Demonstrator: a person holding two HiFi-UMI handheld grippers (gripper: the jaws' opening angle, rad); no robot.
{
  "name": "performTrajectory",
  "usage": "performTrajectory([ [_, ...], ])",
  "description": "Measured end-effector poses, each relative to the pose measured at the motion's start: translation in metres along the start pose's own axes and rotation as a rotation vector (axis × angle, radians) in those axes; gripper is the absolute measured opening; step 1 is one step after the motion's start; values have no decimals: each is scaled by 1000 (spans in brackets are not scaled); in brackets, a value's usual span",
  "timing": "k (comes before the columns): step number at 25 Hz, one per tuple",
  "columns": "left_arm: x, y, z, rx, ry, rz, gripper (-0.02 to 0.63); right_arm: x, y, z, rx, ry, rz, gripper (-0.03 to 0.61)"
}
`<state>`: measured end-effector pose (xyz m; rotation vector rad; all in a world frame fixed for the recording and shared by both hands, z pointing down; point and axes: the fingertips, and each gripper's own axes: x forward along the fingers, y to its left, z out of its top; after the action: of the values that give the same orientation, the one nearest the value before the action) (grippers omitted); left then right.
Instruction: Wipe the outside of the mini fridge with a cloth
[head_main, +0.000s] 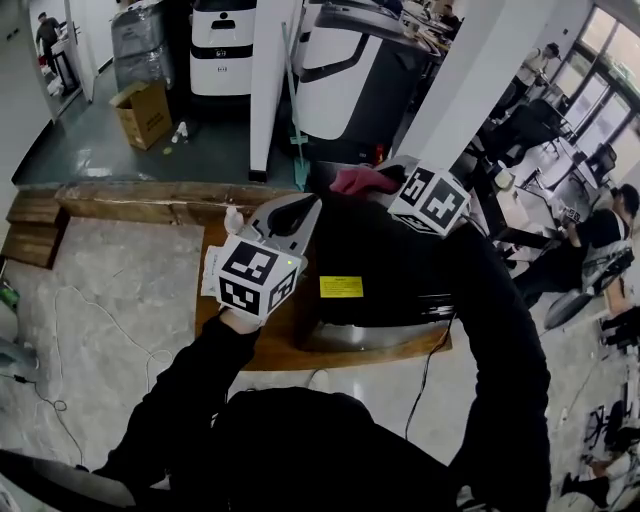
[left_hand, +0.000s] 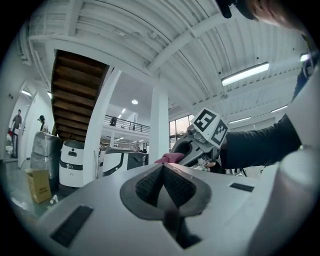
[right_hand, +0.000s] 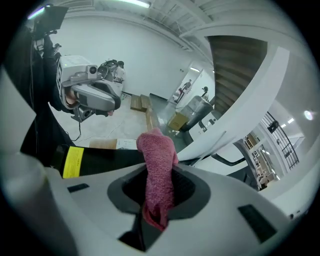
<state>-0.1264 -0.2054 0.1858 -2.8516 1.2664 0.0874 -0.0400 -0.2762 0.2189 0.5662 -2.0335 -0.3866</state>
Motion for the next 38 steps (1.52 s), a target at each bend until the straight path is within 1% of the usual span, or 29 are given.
performTrajectory([
  [4,37,2,-9,-6,27,62,6,25,-41,-17,-55,25,34,83],
  [7,61,3,-11,15,46,104,6,51,-63,-25,-82,40,75,83],
  [11,83,4,-16,24,61,150,6,100,-79,-43,-98,72,151,83],
  [15,88,9,-23,26,76,204,6,137,-83,-55,-115,97,217,81],
  [18,88,9,-28,29,90,239,6,147,-79,-57,-147,113,251,78],
  [22,86,4,-29,36,108,279,6,147,-75,-60,-193,143,293,69],
  [26,75,-2,-30,36,122,299,6,139,-63,-58,-176,148,365,67],
  [30,63,-13,-34,26,127,295,6,126,-43,-56,-114,132,450,67],
  [32,55,-22,-36,25,129,283,6,117,-28,-57,-95,132,476,67],
  [38,28,-50,-37,18,124,247,6,87,16,-60,-87,156,478,67],
])
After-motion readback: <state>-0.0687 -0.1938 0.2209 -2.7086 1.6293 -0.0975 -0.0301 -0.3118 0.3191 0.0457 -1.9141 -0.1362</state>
